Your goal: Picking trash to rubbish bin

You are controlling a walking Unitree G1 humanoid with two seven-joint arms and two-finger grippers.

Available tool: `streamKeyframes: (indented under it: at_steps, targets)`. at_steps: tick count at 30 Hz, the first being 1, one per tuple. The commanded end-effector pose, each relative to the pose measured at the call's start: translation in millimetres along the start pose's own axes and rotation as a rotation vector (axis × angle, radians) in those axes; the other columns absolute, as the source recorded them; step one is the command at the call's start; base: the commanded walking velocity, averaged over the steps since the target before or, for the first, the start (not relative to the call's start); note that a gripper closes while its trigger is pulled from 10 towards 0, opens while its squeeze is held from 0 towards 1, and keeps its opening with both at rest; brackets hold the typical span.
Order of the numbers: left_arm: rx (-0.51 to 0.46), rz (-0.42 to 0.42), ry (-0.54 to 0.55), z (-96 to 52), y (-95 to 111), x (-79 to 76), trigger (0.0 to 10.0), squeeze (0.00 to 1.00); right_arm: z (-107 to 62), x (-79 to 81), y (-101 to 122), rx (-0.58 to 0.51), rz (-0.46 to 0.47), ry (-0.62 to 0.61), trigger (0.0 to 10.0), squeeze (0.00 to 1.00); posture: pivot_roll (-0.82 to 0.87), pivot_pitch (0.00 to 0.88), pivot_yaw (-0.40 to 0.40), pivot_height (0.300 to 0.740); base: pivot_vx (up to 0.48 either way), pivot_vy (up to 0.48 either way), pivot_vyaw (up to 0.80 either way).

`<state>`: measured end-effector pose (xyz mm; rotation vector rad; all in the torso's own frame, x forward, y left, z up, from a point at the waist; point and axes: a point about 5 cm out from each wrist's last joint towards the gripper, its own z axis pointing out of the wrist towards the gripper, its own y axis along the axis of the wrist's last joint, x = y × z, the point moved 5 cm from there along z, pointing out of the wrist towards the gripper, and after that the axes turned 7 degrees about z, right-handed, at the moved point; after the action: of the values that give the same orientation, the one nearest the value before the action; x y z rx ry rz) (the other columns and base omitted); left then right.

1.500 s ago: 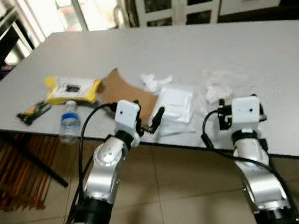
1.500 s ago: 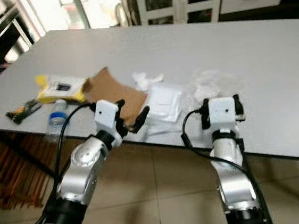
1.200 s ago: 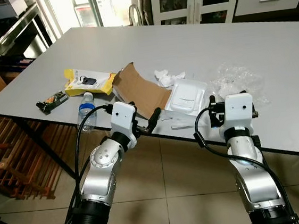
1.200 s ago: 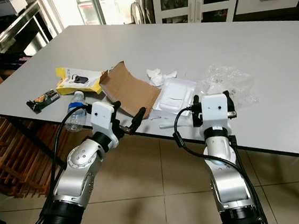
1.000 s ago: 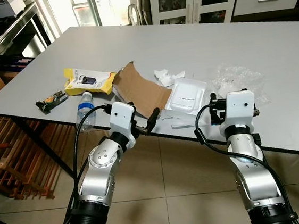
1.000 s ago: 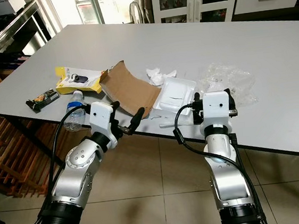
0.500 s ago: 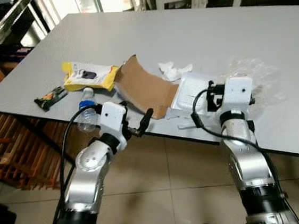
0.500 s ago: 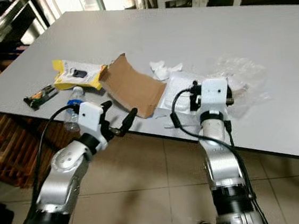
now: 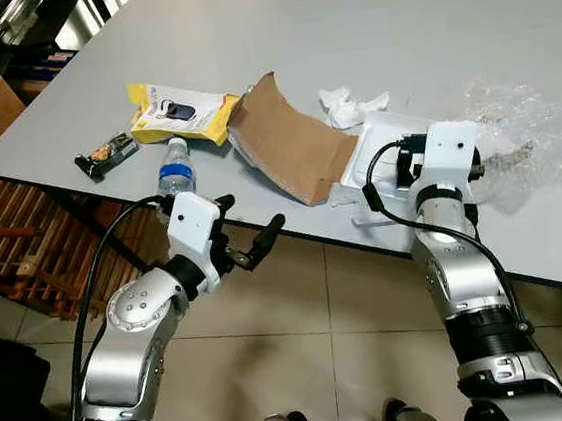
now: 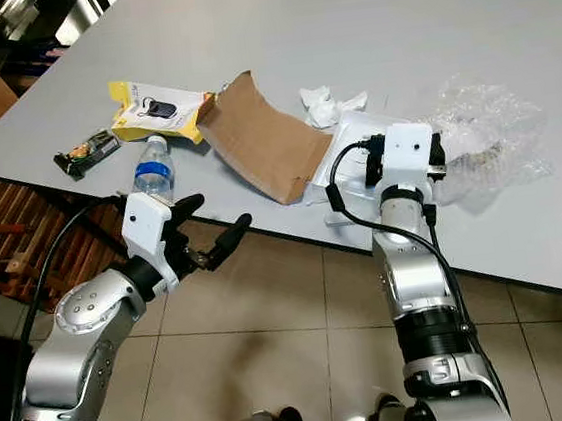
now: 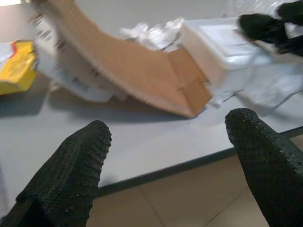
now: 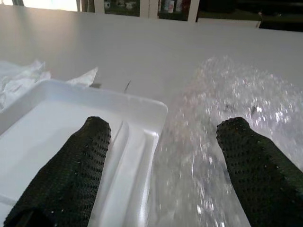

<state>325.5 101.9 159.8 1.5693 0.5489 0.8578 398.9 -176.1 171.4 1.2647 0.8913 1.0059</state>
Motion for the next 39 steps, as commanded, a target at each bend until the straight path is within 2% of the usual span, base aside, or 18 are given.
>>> streamKeyframes:
  at_steps: [1, 8, 14, 18, 24, 27, 32, 35, 37, 38, 39]
  targets:
    - [0.010, 0.000, -0.023, -2.9, 0.9, -2.5, 10.0, 0.00, 0.8, 3.1, 2.8, -0.028, -0.037, -0.003, 10.0, 0.00, 0.13, 0.219, 0.145, 0.740, 0.000, 0.000, 0.00]
    - [0.015, -0.017, -0.032, 0.6, 0.5, -9.5, 10.0, 0.00, 4.6, 7.1, 20.6, -0.119, -0.107, -0.004, 10.0, 0.00, 0.11, 0.209, 0.135, 0.740, 0.000, 0.000, 0.00]
    - [0.018, -0.032, -0.066, 2.5, 2.4, -15.4, 10.0, 0.00, 10.8, -12.3, 23.6, -0.116, -0.106, -0.097, 10.0, 0.00, 0.10, 0.202, 0.127, 0.740, 0.000, 0.000, 0.00]
    - [0.018, -0.037, -0.096, 4.3, 4.0, -15.5, 10.0, 0.00, 9.7, -19.5, 24.2, -0.116, -0.115, -0.126, 10.0, 0.00, 0.08, 0.196, 0.126, 0.740, 0.000, 0.000, 0.00]
    - [0.022, -0.049, -0.163, 7.3, 6.9, -20.2, 10.0, 0.00, 7.8, -33.3, 11.6, -0.043, -0.072, -0.187, 10.0, 0.00, 0.08, 0.193, 0.127, 0.740, 0.000, 0.000, 0.00]
    - [0.031, -0.041, -0.224, 7.5, 7.4, -28.3, 10.0, 0.00, 6.2, -39.8, -2.9, 0.038, -0.009, -0.209, 10.0, 0.00, 0.06, 0.188, 0.130, 0.740, 0.000, 0.000, 0.00]
    - [0.044, -0.046, -0.274, 7.3, 5.5, -35.2, 10.0, 0.00, 4.2, -41.8, -16.2, 0.110, 0.016, -0.210, 10.0, 0.00, 0.06, 0.185, 0.131, 0.740, 0.000, 0.000, 0.00]
    - [0.070, -0.040, -0.345, 4.8, 2.1, -43.3, 10.0, 0.00, 0.7, -47.1, -36.2, 0.203, 0.058, -0.218, 10.0, 0.00, 0.06, 0.183, 0.133, 0.740, 0.000, 0.000, 0.00]
    - [0.075, -0.041, -0.355, 4.3, 1.6, -44.4, 10.0, 0.00, -0.1, -48.5, -40.4, 0.222, 0.065, -0.220, 10.0, 0.00, 0.06, 0.183, 0.133, 0.740, 0.000, 0.000, 0.00]
    - [0.081, -0.031, -0.370, 3.2, 0.9, -45.4, 10.0, 0.00, -3.6, -52.0, -53.6, 0.286, 0.110, -0.234, 10.0, 0.00, 0.06, 0.183, 0.135, 0.740, 0.000, 0.000, 0.00]
    - [0.081, -0.031, -0.370, 3.2, 0.9, -45.4, 10.0, 0.00, -3.6, -52.0, -53.6, 0.286, 0.110, -0.234, 10.0, 0.00, 0.06, 0.183, 0.135, 0.740, 0.000, 0.000, 0.00]
